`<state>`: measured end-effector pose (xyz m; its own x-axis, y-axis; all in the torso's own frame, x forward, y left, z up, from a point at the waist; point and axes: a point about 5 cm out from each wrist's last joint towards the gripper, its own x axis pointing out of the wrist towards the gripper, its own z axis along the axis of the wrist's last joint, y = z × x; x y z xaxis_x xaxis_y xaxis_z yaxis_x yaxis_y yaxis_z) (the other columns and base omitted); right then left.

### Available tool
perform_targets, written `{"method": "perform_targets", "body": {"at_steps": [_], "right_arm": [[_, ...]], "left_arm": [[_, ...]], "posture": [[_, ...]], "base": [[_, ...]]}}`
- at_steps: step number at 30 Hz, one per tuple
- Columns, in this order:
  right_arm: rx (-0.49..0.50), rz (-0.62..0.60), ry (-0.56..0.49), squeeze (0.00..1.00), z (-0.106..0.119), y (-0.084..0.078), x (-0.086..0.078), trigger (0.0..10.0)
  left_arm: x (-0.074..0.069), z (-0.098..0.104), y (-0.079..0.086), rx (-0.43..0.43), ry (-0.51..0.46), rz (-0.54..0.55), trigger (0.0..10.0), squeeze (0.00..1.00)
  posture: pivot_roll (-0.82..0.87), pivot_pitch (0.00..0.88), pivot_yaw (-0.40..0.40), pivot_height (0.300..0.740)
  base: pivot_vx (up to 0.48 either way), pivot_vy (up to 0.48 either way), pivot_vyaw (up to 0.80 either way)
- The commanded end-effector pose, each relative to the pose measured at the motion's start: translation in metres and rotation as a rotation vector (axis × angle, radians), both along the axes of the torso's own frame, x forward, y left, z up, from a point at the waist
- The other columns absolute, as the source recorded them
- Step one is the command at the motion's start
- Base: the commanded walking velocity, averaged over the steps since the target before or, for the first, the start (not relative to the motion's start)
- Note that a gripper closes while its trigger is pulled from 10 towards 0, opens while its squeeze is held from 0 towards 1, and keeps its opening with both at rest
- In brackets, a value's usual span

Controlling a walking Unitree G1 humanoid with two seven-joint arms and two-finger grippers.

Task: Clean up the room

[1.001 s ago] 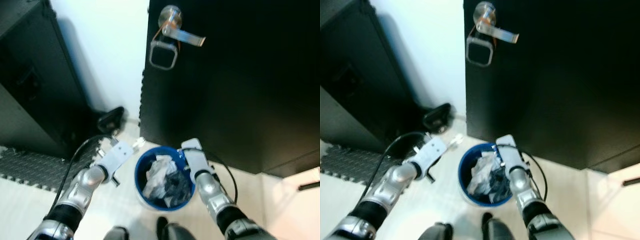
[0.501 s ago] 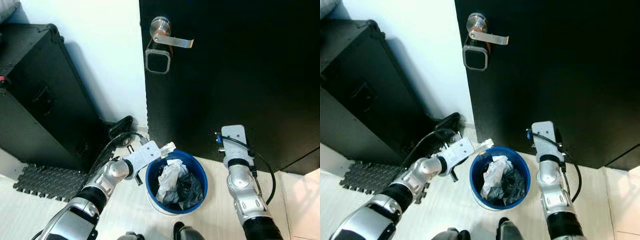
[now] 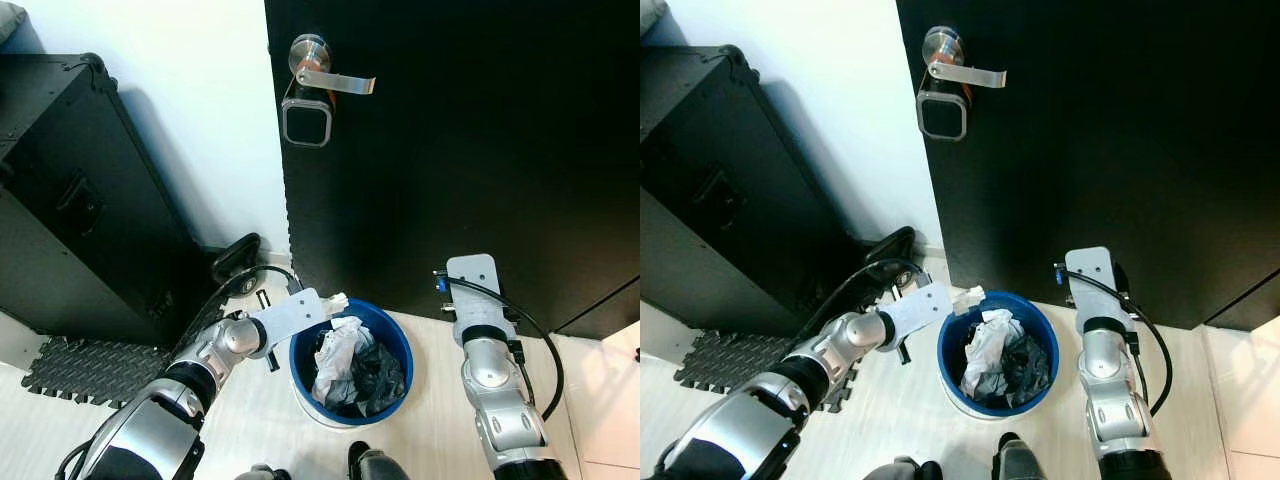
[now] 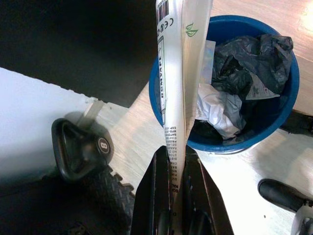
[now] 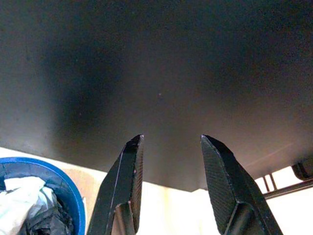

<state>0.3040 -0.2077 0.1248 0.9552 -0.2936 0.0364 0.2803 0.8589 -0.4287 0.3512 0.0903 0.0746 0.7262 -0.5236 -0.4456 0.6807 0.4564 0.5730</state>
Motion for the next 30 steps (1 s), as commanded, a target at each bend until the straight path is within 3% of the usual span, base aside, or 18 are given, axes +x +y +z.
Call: {"method": "perform_targets", "body": {"at_steps": [1,5,14,16,17,19,23,30], "right_arm": [[-0.009,0.011,0.044,0.00,-0.008,0.002,-0.005,10.0],[-0.086,0.088,0.135,0.00,-0.018,0.009,-0.009,10.0],[-0.054,0.174,0.236,0.00,-0.026,0.014,-0.011,10.0],[-0.010,0.302,0.400,0.00,-0.042,0.022,-0.015,10.0],[-0.010,0.302,0.400,0.00,-0.042,0.022,-0.015,10.0],[0.028,0.475,0.574,0.00,-0.058,0.033,-0.027,10.0],[0.076,0.553,0.630,0.00,-0.060,0.037,-0.034,10.0],[0.113,0.597,0.634,0.00,-0.057,0.037,-0.036,10.0]], "left_arm": [[-0.004,-0.009,0.009,0.037,0.029,0.009,10.0,0.00],[0.001,-0.004,0.023,0.051,0.000,0.052,10.0,0.00],[0.002,-0.003,0.023,0.079,-0.012,0.025,10.0,0.00],[0.002,-0.003,0.024,0.087,-0.015,0.020,10.0,0.00],[0.002,-0.003,0.024,0.087,-0.015,0.020,10.0,0.00],[0.002,-0.002,0.024,0.094,-0.017,0.013,10.0,0.00],[0.002,-0.002,0.023,0.102,-0.018,0.002,10.0,0.00],[0.001,-0.003,0.023,0.114,-0.021,-0.010,10.0,0.00]], "posture": [[-0.15,0.293,0.080,0.740],[-0.15,0.308,0.054,0.740],[-0.14,0.317,0.051,0.740],[-0.15,0.321,0.053,0.740],[-0.15,0.321,0.053,0.740],[-0.15,0.322,0.054,0.740],[-0.15,0.325,0.055,0.740],[-0.15,0.327,0.055,0.740]], "base": [[0.000,0.000,0.00],[0.000,0.000,0.00],[0.000,0.000,0.00],[0.000,0.000,0.00],[0.000,0.000,0.00],[0.000,0.000,0.00],[0.000,0.000,0.00],[0.000,0.000,0.00]]}}
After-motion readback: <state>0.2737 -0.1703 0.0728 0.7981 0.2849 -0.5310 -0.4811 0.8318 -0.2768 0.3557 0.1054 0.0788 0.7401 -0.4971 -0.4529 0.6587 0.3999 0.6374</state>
